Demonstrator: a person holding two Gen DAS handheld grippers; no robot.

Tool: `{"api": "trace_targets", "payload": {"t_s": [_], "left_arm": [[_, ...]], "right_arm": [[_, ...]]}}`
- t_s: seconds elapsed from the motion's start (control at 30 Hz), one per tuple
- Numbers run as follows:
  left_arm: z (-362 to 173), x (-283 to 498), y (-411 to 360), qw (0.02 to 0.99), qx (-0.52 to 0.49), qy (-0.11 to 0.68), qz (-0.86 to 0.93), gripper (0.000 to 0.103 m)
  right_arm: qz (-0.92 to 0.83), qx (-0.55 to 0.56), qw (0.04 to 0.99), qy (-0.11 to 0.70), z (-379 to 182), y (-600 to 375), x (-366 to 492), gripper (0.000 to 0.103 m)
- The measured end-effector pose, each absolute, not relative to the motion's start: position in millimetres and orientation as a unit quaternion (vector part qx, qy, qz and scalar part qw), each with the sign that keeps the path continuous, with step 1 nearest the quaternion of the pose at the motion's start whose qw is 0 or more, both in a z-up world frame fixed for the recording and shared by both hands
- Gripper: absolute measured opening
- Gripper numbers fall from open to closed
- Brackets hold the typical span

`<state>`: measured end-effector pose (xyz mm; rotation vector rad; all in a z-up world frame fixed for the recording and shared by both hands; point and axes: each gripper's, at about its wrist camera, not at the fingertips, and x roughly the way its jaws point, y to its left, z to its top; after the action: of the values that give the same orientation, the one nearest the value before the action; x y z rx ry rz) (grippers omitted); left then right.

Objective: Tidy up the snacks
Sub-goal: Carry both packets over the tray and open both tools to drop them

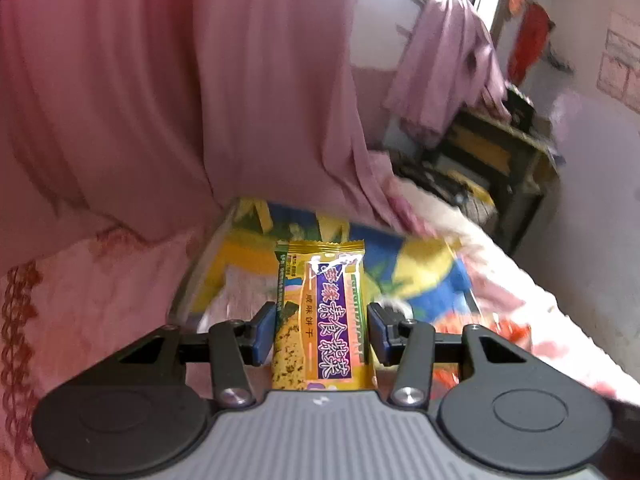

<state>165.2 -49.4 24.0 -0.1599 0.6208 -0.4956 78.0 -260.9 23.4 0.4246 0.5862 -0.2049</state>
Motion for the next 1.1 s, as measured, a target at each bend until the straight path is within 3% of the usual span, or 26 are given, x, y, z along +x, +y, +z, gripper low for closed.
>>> {"api": "trace_targets", "payload": {"t_s": [0.5,1.1], "left_arm": [[-13.8,237.2,-57.9,0.916,-0.083,0.334,-0.205,0.052],[-34.0,241.6,-79.4,0.903,-0.021,0.374,-0.212,0.052]], "right_arm": [[-0.125,0.101,0.955,0.249,18.8,-262.0,137.5,0.045],[-0.144,0.067,0.949,0.274,-24.8,-254.4,160.7,0.045]]}}
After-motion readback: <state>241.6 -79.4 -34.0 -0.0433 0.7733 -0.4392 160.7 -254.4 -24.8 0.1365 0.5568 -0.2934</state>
